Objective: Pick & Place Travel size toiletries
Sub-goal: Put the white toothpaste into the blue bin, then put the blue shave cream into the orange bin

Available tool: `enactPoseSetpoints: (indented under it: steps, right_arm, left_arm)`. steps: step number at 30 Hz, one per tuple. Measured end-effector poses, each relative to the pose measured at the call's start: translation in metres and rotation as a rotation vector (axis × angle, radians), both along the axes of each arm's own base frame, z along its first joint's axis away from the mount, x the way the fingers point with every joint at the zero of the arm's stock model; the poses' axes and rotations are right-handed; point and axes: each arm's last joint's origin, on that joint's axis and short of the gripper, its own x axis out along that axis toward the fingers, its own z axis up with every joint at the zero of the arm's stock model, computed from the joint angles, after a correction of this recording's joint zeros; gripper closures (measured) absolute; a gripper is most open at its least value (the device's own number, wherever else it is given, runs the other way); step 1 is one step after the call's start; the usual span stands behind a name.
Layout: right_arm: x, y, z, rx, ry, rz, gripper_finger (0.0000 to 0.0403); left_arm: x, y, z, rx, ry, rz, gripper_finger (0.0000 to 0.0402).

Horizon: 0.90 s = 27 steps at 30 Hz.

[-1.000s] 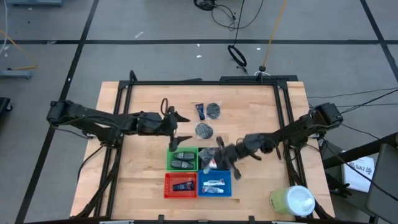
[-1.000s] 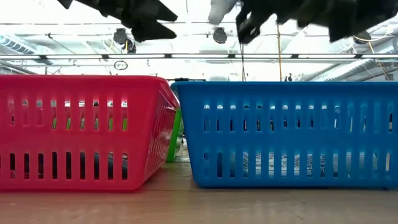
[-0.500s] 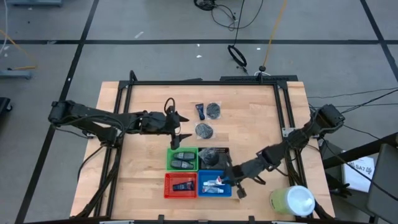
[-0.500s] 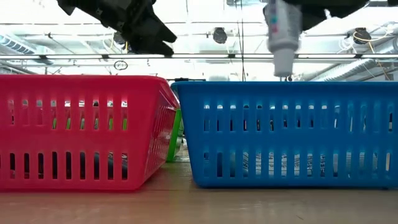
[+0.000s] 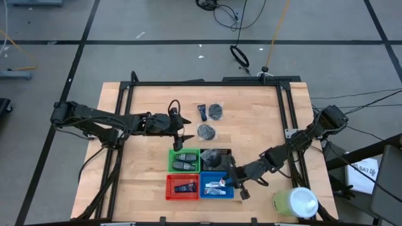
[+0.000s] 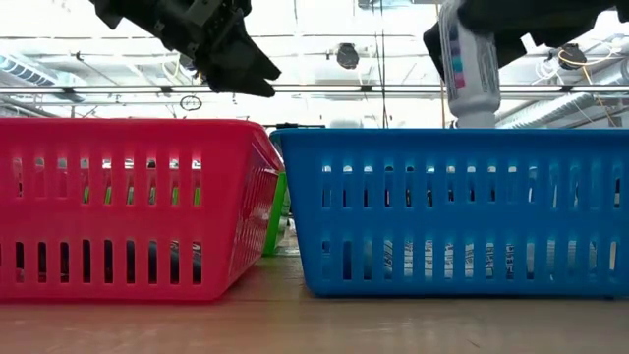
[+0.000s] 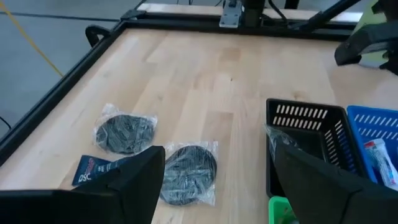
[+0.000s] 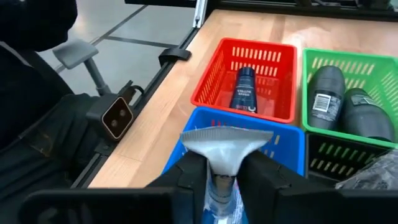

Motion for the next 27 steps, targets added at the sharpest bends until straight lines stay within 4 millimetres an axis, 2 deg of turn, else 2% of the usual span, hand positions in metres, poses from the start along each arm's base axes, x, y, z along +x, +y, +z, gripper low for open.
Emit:
enactPoseSetpoints:
  steps: [12, 21, 27]
  right_arm:
    - [0.0001, 0.0005, 0.0007, 0.002, -0.008, 0.004, 0.0242]
    - [0.0011, 0.0010, 0.0035, 0.012, -0.037, 0.007, 0.0212]
    - [0.0011, 0.0010, 0.0035, 0.011, -0.036, 0.007, 0.0207]
  left_arm:
    - [0.0001, 0.0000, 0.0002, -0.001, -0.003, 0.001, 0.0105]
    - [0.0001, 0.0000, 0.0002, -0.003, -0.002, 0.001, 0.0121]
    - [0.0001, 0.0000, 0.0002, -0.002, -0.002, 0.001, 0.0116]
